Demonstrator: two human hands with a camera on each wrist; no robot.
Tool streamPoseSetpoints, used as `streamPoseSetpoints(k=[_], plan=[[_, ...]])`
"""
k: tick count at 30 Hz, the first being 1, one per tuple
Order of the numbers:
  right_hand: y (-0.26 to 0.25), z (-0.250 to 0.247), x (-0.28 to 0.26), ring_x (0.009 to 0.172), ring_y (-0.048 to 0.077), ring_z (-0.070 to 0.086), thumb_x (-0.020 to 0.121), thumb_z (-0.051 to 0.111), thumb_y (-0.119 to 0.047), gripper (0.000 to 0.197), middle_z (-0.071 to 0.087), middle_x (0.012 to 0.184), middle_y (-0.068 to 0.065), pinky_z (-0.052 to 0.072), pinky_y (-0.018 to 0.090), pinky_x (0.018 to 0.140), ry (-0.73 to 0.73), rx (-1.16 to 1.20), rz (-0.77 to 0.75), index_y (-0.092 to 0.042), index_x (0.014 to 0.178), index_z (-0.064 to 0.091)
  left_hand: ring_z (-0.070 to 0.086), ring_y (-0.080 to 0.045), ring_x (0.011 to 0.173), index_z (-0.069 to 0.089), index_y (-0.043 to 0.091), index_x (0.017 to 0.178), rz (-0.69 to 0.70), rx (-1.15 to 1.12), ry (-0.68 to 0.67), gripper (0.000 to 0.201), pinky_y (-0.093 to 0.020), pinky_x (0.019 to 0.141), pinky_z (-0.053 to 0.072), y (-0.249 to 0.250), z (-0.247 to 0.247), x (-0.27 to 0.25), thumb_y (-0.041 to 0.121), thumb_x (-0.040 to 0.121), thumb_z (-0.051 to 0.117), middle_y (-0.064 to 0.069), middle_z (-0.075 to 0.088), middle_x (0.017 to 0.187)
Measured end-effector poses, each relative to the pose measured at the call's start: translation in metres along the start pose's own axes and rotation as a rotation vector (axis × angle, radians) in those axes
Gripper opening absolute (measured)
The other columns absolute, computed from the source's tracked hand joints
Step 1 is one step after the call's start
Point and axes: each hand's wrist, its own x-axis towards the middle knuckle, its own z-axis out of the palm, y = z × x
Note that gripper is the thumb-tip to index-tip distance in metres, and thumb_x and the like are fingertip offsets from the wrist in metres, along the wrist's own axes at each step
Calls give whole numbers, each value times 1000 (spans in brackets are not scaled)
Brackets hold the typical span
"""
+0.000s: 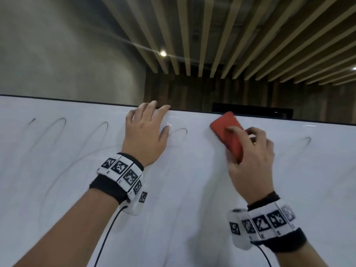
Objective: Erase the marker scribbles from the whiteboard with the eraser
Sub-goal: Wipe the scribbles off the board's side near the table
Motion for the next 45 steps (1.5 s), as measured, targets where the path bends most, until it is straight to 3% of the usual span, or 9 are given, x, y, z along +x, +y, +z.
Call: streamPoseSetpoints(k=[2,6,12,17,22,28,34,40,45], plan=[[-12,5,-8,111,38,49,82,72,-9,54,48,132,12,43,52,93,33,-37,-17,-24,132,59,47,-33,136,51,22,145,-19,2,3,55,-50,110,35,3,0,-1,40,94,40,-9,53,146],[-33,24,-65,111,34,52,72,78,-5,60,54,130,7,43,46,91,-231,-135,-437,-31,124,63,45,-31,138,48,24,147,-11,31,-5,55,-49,112,32,1,-2,-3,38,94,42,-6,51,148],[6,-10,-1,104,39,50,81,71,-9,55,49,128,15,41,50,89,45,-27,57,-24,133,60,43,-30,139,49,26,147,-43,-24,-12,54,-49,112,31,1,-6,-2,29,94,42,-5,50,148],[-5,5,-61,109,35,53,73,75,-5,59,55,128,8,41,46,90,-230,-139,-439,-32,124,64,42,-29,140,49,25,146,-60,2,-3,52,-51,114,31,8,-3,-3,47,100,38,-5,50,149],[37,-30,18,110,42,49,82,69,-10,56,48,131,16,41,53,92,91,-38,137,-25,135,58,41,-31,141,49,24,143,-114,16,6,61,-53,115,31,18,1,-1,64,98,36,-6,49,149],[9,2,-61,114,34,51,76,74,-7,55,56,131,6,41,46,95,-274,-119,-486,-34,124,65,42,-32,140,47,23,144,-100,48,-4,68,-55,115,31,17,1,-2,68,96,35,-6,48,149],[30,-21,0,109,35,47,83,69,-14,53,47,130,11,40,47,92,20,-24,33,-28,133,59,40,-30,141,47,23,144,-103,46,-4,66,-54,115,29,18,-1,-2,67,96,33,-5,47,150],[19,2,-91,112,31,53,72,68,-8,54,55,129,3,39,43,96,-398,-37,-522,-36,118,66,40,-32,142,48,21,143,-135,41,-3,69,-55,114,29,24,-1,-1,69,96,31,-8,48,149],[71,-46,-7,102,33,51,71,65,-10,54,53,120,6,39,44,91,-97,12,-97,-33,120,68,33,-31,151,46,28,148,-84,-1,-10,62,-56,121,21,61,-1,6,63,97,39,-12,42,156]])
